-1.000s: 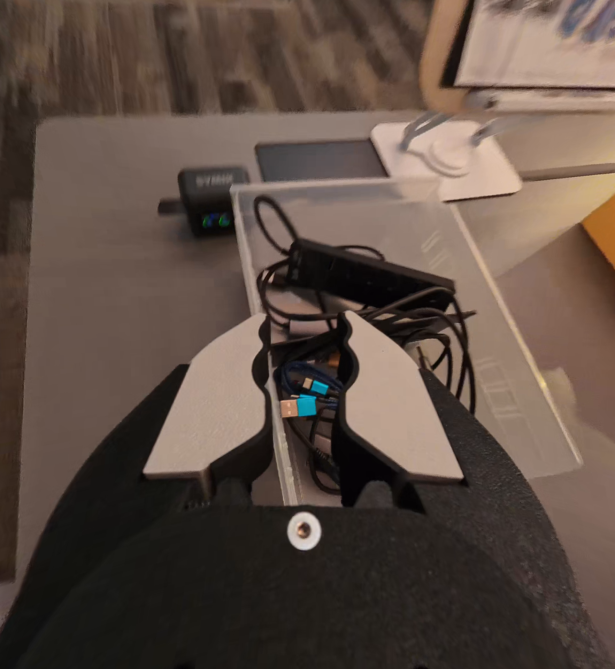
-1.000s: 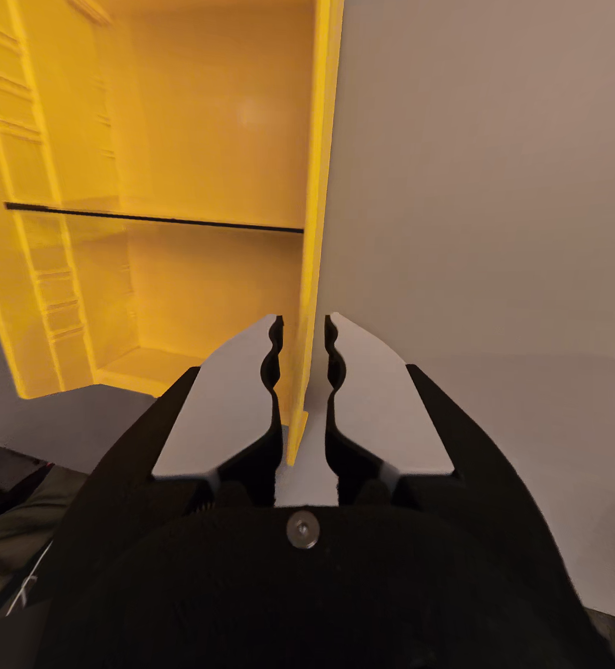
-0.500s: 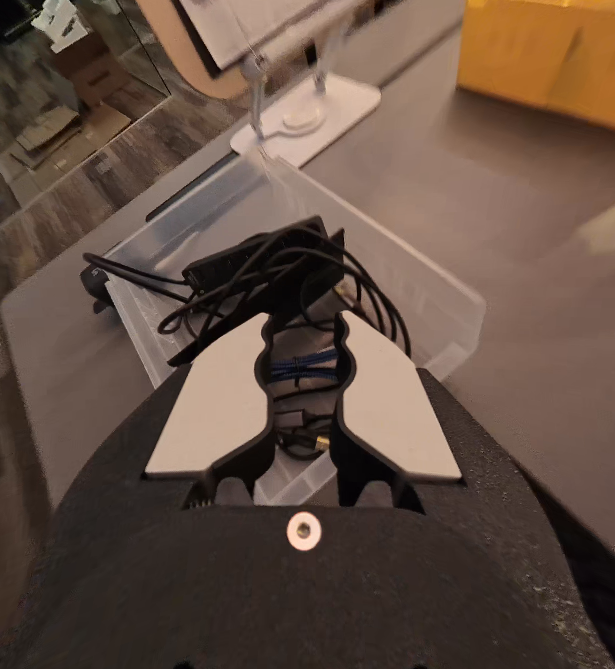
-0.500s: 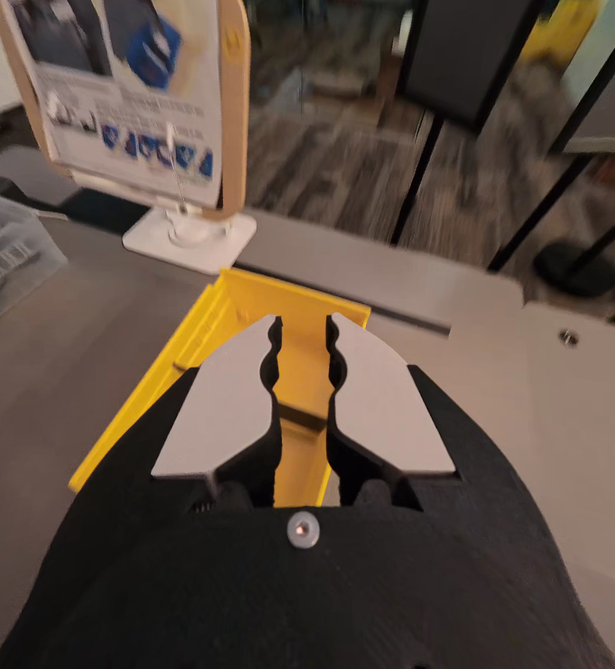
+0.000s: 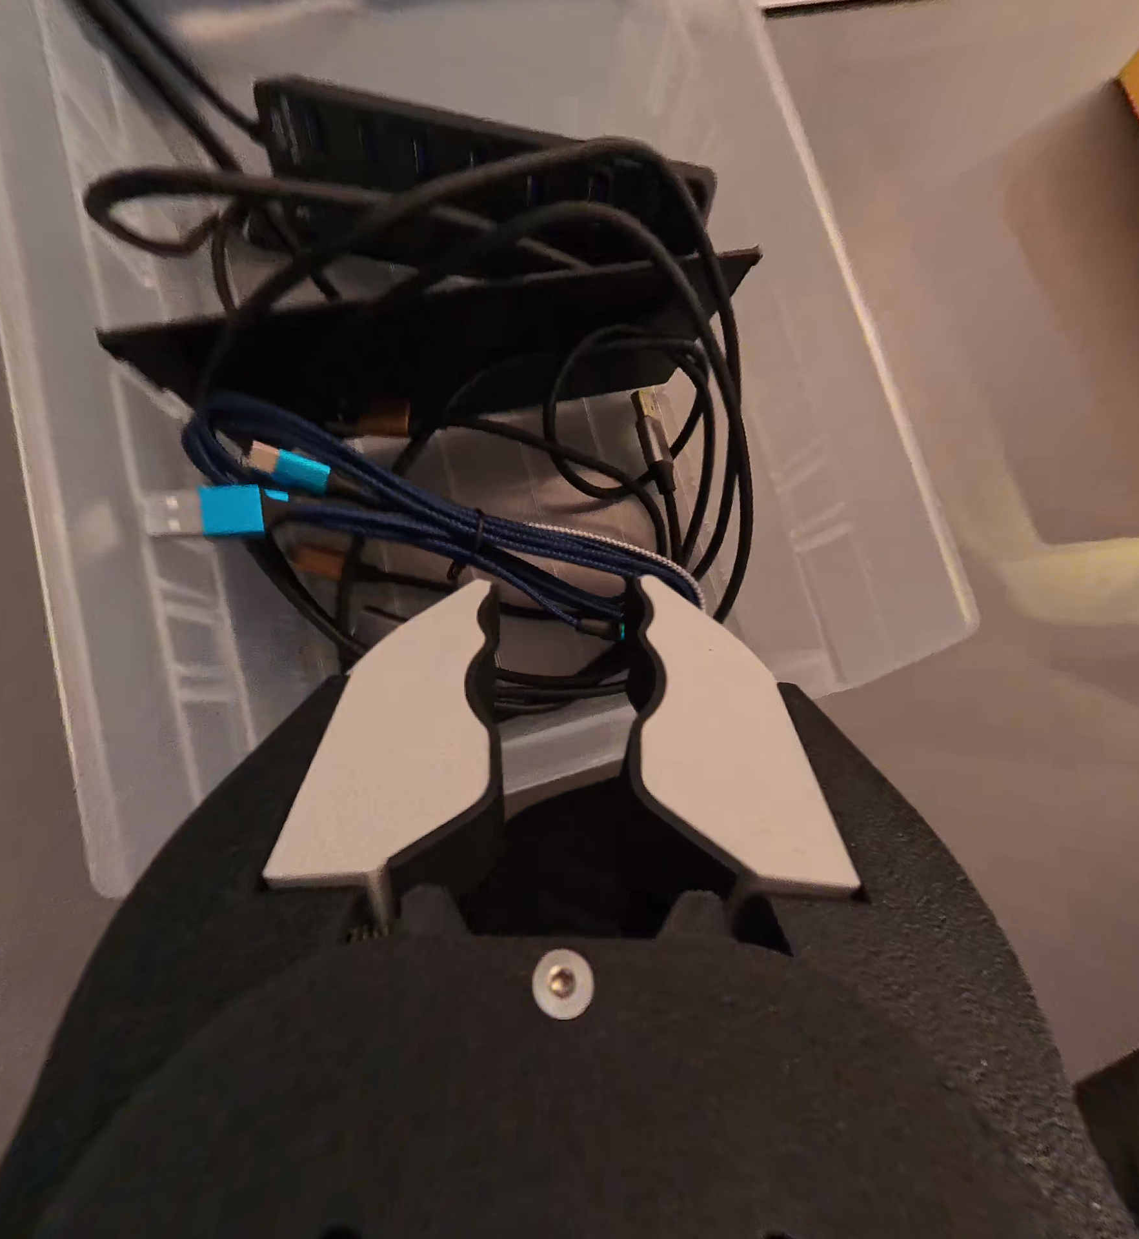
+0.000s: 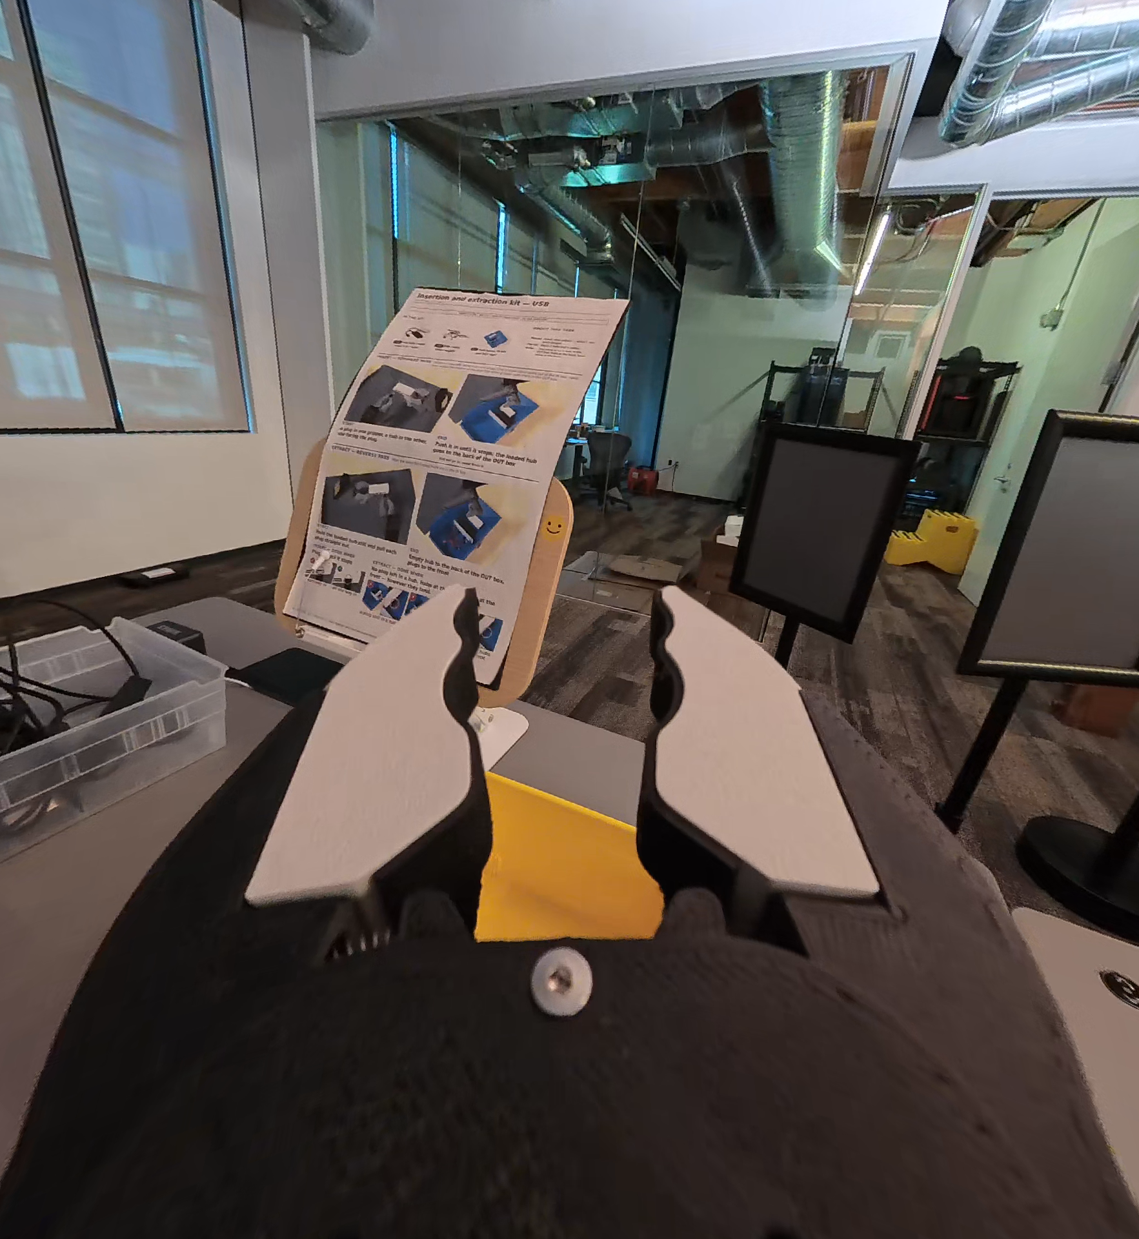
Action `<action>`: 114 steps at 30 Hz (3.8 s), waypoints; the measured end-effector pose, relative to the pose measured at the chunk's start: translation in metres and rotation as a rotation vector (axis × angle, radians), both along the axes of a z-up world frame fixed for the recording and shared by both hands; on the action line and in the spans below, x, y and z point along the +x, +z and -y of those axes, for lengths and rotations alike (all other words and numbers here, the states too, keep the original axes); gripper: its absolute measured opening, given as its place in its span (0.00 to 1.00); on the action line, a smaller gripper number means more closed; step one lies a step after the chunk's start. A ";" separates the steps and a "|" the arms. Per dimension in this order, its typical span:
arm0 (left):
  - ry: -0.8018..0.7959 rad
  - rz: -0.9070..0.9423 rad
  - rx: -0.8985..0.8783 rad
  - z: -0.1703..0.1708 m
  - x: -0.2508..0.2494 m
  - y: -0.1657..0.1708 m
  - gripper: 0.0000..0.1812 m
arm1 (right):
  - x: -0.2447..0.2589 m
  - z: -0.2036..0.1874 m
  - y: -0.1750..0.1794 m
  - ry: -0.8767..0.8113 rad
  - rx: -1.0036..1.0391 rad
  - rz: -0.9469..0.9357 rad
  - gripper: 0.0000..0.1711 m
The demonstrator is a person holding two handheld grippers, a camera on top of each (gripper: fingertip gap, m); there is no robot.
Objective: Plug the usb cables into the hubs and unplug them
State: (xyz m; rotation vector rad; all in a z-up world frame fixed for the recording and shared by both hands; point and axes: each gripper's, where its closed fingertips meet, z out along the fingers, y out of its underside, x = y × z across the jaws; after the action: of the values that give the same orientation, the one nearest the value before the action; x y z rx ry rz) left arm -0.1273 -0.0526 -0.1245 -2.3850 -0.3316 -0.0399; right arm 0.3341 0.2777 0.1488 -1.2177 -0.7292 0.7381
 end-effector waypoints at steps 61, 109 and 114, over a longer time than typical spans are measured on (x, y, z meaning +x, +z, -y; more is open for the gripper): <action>-0.635 0.282 -0.151 -0.176 0.291 -0.036 0.08 | -0.001 -0.014 -0.026 -0.057 -0.041 0.168 0.28; -1.281 -0.324 -0.440 -0.150 -0.035 0.002 0.29 | -0.052 -0.057 -0.118 -0.079 -0.187 0.564 0.29; -1.420 -0.227 -0.504 -0.143 -0.034 -0.020 0.27 | -0.081 -0.045 -0.135 0.036 -0.184 0.624 0.29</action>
State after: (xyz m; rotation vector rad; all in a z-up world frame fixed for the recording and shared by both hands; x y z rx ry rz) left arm -0.1615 0.0906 -0.1443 -2.5400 1.6281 -0.3570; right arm 0.2532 0.3231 0.0138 -1.6313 -1.2138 0.4546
